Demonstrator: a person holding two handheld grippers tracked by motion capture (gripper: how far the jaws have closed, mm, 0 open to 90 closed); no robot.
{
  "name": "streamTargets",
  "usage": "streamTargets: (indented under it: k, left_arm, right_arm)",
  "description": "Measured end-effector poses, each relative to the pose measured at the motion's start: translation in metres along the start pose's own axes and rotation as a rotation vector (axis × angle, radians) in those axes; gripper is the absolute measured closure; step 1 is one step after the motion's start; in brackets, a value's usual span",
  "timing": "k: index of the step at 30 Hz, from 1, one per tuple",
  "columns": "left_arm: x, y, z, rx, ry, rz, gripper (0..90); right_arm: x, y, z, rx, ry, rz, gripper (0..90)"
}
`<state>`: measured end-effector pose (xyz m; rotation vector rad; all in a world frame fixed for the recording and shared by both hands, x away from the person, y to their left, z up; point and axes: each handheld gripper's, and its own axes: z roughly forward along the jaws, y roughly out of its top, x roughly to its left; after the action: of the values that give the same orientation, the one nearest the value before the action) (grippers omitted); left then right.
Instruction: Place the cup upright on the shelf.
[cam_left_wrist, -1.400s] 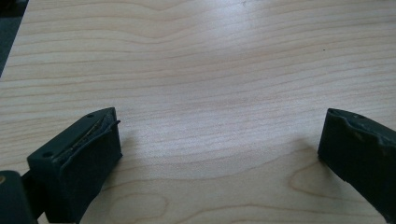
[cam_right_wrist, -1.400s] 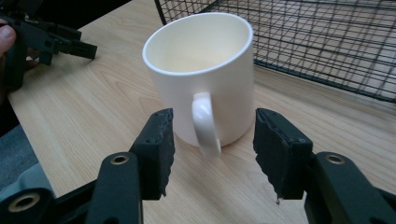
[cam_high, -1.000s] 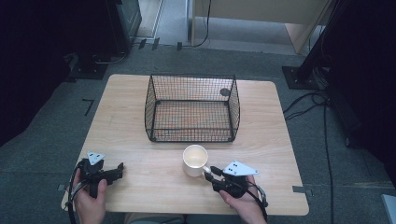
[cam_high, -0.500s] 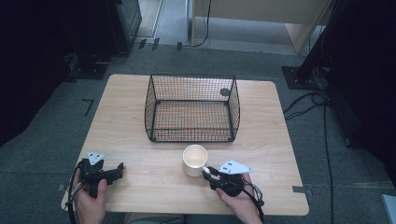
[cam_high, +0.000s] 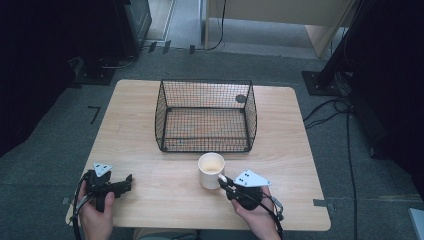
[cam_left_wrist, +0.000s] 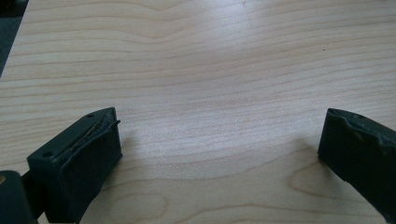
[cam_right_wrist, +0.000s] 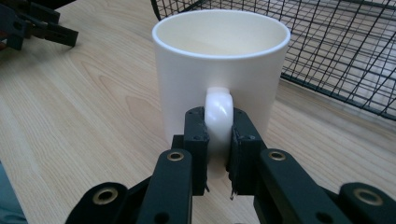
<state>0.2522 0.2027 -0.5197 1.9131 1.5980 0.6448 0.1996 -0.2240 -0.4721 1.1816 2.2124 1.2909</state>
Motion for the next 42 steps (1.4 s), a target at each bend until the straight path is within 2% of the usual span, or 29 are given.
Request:
streamTargets:
  k: [16, 24, 33, 42]
  left_arm:
    - [0.0, 0.0, 0.0, 0.001, 0.0, 0.001, 0.0]
    - [0.0, 0.0, 0.0, -0.001, 0.0, -0.001, 0.0]
    - [0.0, 0.0, 0.0, 0.0, 0.0, 0.0, 0.0]
    - [0.0, 0.0, 0.0, 0.0, 0.0, 0.0, 0.0]
  right_arm:
    - [0.004, 0.02, -0.013, -0.047, 0.015, -0.035, 80.4]
    - [0.004, 0.04, -0.025, -0.091, 0.015, -0.071, 80.4]
    - [0.002, 0.064, -0.037, -0.143, 0.014, -0.088, 80.3]
    - [0.0, 0.085, -0.038, -0.181, 0.0, -0.088, 80.4]
